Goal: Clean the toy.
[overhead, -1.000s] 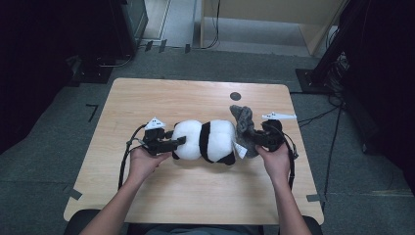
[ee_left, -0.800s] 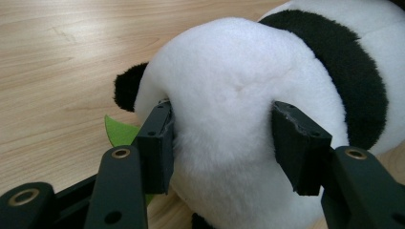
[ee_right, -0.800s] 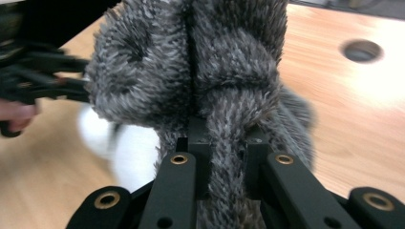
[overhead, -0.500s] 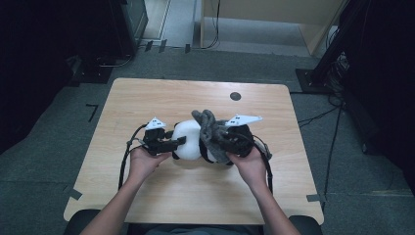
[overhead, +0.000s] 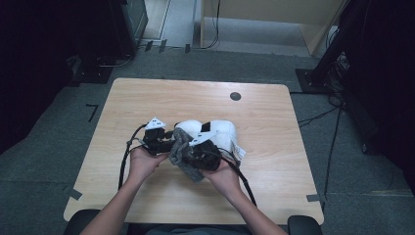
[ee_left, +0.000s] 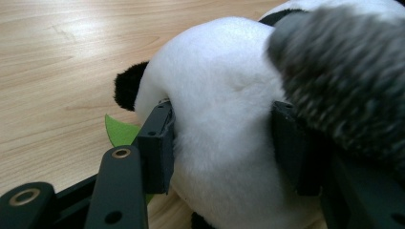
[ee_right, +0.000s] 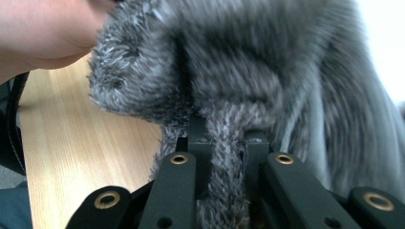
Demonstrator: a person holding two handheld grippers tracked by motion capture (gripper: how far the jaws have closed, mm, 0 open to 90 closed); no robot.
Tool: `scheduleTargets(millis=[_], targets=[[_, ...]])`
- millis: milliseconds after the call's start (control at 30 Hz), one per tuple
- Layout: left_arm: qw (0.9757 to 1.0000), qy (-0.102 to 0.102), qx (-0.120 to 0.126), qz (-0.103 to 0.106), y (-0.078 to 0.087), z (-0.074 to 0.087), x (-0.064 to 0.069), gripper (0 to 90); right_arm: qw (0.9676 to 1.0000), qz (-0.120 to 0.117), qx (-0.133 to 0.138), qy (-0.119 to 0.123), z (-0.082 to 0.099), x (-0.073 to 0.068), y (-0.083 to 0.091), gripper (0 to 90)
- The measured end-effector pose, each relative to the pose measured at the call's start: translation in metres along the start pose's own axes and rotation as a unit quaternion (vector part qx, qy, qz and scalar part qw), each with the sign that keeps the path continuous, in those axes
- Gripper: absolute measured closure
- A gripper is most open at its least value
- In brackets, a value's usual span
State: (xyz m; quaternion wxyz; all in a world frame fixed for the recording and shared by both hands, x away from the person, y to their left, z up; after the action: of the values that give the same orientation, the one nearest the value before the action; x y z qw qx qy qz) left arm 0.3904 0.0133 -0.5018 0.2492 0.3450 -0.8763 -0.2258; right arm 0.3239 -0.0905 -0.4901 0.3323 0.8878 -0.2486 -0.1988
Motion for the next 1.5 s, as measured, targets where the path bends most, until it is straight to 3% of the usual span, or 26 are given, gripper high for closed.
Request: scheduleTargets(millis=[133,233,333,433,533,700,1000,1267,1500], targets=[[1.0,0.003,-0.003,0.0,0.001,0.0,-0.001,46.1,0.9999,-0.005,-0.003,0.016,-0.006,-0.008,-0.018,80.9],[1.0,0.005,-0.005,0.0,0.001,0.001,-0.002,47.3,0.9999,-0.011,0.0,0.009,-0.008,-0.006,-0.027,80.8],[1.0,0.002,-0.006,-0.003,0.0,0.001,-0.003,47.6,0.9998,-0.008,-0.001,0.02,-0.004,-0.002,-0.033,80.9],[0.9999,-0.006,-0.01,-0.009,-0.001,0.002,-0.003,47.9,0.9994,0.0,-0.006,0.034,0.001,0.0,-0.035,80.9],[0.9991,-0.029,-0.016,-0.027,-0.003,0.003,0.0,48.4,0.9991,0.008,-0.019,0.036,0.008,0.002,-0.034,80.8],[0.9992,-0.028,-0.017,-0.022,-0.004,0.004,0.001,48.8,0.9993,0.013,-0.024,0.026,0.019,0.009,-0.024,80.8],[0.9994,-0.027,-0.013,-0.017,-0.004,0.004,0.0,48.6,0.9985,0.04,-0.028,0.024,0.031,0.024,0.008,80.5],[0.9995,-0.026,-0.013,-0.015,-0.004,0.004,0.0,48.4,0.9987,0.035,-0.037,0.009,0.04,0.033,0.025,80.1],[0.9996,-0.023,-0.011,-0.012,-0.004,0.004,0.001,48.3,0.9977,0.047,-0.047,0.004,0.053,0.041,0.045,80.0]])
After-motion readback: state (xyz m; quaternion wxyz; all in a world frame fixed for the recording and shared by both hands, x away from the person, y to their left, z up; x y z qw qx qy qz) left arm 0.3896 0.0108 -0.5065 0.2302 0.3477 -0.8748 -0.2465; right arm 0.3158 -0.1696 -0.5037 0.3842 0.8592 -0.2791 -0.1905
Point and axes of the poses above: each handheld gripper's, and its own axes: y roughly backward along the jaws, z roughly out of its underside, x roughly to its right, the point moved 7 cm from there along -y, roughly forward along the jaws
